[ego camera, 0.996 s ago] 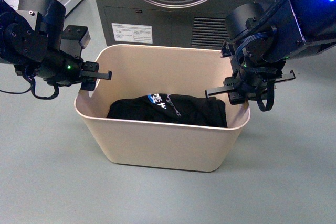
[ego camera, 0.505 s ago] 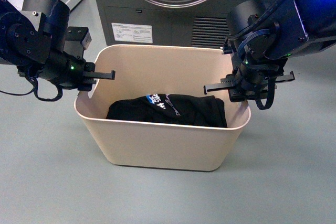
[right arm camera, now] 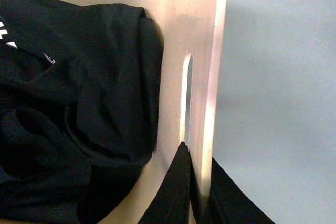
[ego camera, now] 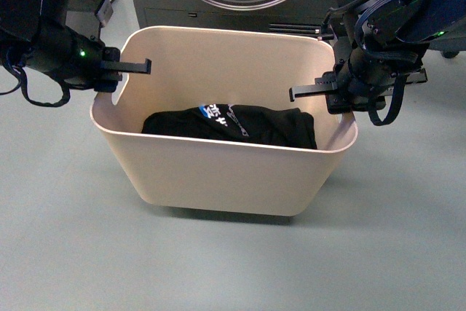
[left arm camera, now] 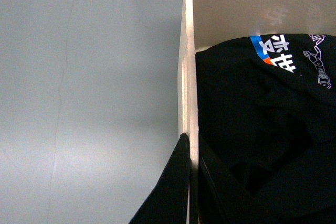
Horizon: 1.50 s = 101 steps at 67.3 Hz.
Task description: Move hamper under clothes hanger
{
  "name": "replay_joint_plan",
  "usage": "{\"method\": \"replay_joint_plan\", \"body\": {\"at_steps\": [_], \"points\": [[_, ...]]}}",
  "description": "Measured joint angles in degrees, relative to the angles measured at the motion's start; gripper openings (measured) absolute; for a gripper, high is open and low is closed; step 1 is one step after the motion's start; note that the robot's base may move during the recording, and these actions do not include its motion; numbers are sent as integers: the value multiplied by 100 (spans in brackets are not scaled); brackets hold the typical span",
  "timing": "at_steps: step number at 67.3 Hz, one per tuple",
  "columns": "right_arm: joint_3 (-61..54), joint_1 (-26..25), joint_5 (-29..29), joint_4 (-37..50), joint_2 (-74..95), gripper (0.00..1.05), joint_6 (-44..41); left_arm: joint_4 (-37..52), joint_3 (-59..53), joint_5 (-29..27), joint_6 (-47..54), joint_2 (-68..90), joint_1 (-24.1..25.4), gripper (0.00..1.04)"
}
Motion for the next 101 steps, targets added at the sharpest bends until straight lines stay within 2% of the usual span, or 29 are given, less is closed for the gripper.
{"method": "replay_joint_plan", "body": {"at_steps": [40, 52, 66, 101], "points": [[-61, 22, -35, 24, -24, 3, -2, 13, -68, -48, 0, -48, 13, 4], [-61, 219, -190, 28, -24, 3, 2, 13, -76, -157, 2, -48, 186, 4], [-63, -66, 35, 33, -37, 3, -4, 28, -76, 35, -7, -52, -48, 4], [-66, 48, -33, 31, -59, 3, -17, 28, -85, -50, -17, -74, 52, 4]]}}
